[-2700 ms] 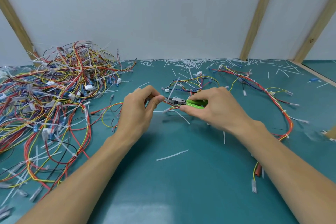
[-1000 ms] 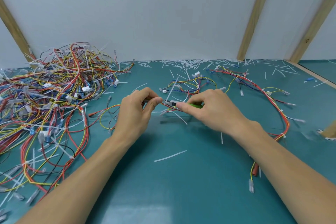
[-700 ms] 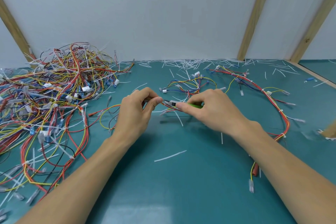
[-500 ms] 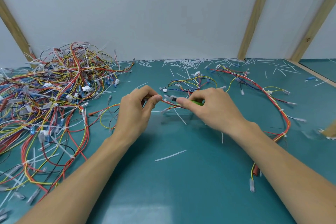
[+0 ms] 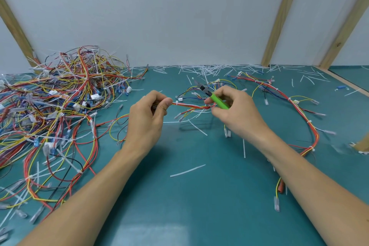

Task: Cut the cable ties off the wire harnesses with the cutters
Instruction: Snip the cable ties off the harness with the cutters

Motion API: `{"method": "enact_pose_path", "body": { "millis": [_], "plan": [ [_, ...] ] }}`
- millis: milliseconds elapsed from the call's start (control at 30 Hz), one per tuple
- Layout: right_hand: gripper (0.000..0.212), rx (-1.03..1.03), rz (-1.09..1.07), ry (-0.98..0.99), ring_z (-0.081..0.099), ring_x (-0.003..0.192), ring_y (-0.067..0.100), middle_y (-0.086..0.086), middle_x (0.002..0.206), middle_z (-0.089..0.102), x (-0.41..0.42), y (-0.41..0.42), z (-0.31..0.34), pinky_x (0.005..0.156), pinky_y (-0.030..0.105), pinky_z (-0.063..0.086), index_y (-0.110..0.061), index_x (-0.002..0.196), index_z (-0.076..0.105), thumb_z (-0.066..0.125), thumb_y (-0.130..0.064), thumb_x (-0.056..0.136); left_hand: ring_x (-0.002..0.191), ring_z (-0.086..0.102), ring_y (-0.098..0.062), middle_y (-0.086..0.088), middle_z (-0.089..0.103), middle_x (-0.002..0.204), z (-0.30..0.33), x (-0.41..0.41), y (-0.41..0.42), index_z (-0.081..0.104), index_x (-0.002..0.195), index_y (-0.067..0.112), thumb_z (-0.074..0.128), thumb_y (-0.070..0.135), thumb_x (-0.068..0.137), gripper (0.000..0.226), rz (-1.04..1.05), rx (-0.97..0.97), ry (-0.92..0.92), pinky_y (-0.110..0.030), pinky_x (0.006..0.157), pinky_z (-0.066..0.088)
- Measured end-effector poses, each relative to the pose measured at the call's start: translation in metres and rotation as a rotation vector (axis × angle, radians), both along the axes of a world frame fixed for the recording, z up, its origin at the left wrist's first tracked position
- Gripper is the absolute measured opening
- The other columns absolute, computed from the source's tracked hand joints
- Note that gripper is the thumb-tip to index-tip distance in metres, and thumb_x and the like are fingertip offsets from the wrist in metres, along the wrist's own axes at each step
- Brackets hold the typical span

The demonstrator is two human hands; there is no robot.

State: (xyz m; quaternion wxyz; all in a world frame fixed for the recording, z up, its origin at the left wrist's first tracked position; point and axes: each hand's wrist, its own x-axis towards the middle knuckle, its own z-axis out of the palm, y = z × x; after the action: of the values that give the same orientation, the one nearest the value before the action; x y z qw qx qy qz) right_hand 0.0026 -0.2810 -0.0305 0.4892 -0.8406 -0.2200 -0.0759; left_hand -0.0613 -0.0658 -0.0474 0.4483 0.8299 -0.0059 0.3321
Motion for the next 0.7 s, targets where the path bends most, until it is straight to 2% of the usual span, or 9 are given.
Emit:
{"method": "enact_pose_path", "body": {
  "millis": [100,233,400,533,700],
  "plan": [
    [0.026,-0.088,0.023,0.002,0.068,0.086,0.023,-0.012,0.094,0.078,0.0,0.003,-0.004,0.078,0.038,0.056,-0.03,0.084,0.064,0.068,-0.005,0.079,0.053,0.046,-0.002,0.008,0.054,0.062,0.002,0.0,0.0,0.064,0.084,0.013,0.061,0.02,0.1,0.018,0.005,-0.015,-0.006,-0.011,0.052,0.031],
    [0.016,-0.208,-0.051,-0.022,0.064,0.09,0.025,-0.009,0.098,0.075,0.003,0.001,-0.01,0.085,0.043,0.053,-0.025,0.094,0.064,0.074,-0.02,0.083,0.057,0.049,-0.001,0.008,0.056,0.063,0.003,-0.002,-0.002,0.063,0.083,0.013,0.061,0.019,0.1,0.018,-0.009,-0.009,-0.013,-0.011,0.056,0.034],
    [0.018,-0.199,-0.106,-0.063,0.064,0.093,0.025,-0.011,0.094,0.073,0.004,0.0,-0.009,0.085,0.044,0.053,-0.027,0.094,0.061,0.077,-0.028,0.085,0.064,0.05,-0.003,0.003,0.058,0.066,0.007,-0.007,-0.006,0.062,0.083,0.012,0.06,0.017,0.1,0.019,-0.072,0.002,-0.055,-0.011,0.064,0.037],
    [0.021,-0.212,-0.17,-0.093,0.061,0.087,0.025,-0.017,0.082,0.065,0.003,0.0,-0.009,0.082,0.042,0.052,-0.03,0.089,0.058,0.078,-0.031,0.084,0.068,0.051,-0.016,0.004,0.056,0.068,0.008,-0.009,-0.005,0.061,0.08,0.01,0.061,0.019,0.099,0.021,-0.116,-0.006,-0.079,-0.017,0.068,0.04],
    [0.011,-0.068,-0.207,0.106,0.067,0.087,0.024,-0.005,0.086,0.075,0.007,0.0,-0.006,0.085,0.039,0.052,-0.021,0.086,0.069,0.078,-0.027,0.084,0.067,0.049,-0.014,0.003,0.061,0.067,0.011,-0.013,-0.007,0.063,0.074,0.011,0.065,0.022,0.09,0.02,-0.149,-0.008,-0.079,-0.025,0.067,0.04]
  ]
}}
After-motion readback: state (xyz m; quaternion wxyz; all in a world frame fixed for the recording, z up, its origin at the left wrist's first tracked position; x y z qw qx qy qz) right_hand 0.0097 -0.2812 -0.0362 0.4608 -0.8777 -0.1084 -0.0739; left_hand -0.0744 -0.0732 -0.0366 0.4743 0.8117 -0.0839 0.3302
